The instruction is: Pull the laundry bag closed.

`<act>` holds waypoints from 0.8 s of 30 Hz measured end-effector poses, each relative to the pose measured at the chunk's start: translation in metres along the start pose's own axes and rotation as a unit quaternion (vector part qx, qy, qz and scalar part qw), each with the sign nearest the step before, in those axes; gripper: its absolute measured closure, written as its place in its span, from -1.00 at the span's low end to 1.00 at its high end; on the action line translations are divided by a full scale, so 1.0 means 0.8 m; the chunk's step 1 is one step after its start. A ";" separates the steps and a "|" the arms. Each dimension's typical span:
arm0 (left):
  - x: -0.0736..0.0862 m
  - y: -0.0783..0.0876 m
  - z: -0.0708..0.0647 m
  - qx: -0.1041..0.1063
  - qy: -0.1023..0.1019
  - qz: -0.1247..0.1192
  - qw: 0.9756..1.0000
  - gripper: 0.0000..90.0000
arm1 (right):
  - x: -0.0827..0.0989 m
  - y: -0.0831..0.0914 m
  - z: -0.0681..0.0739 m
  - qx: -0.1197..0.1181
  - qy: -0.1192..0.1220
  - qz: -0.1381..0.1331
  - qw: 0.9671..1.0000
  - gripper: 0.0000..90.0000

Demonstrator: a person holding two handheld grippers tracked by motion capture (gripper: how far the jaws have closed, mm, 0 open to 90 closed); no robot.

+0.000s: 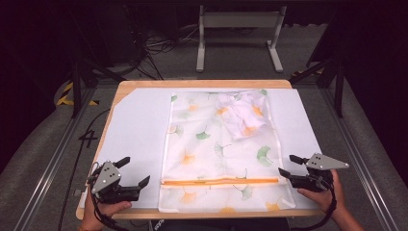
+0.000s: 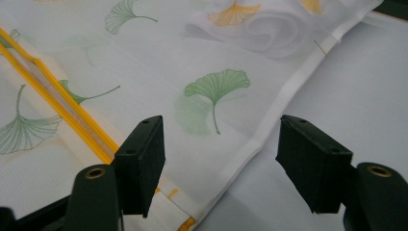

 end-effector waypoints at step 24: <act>0.024 -0.002 -0.072 0.097 -0.074 0.079 0.989 1.00 | -0.148 -0.087 0.156 -0.196 0.123 -0.016 0.973 0.38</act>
Point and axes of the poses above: each handheld gripper's, and its own axes: y roughly backward along the jaws, x roughly out of its underside, z roughly to its left, the point moved 8 cm from there along -y, roughly forward along the jaws, and after that the axes turned 2 degrees about y, right-handed, at the moved point
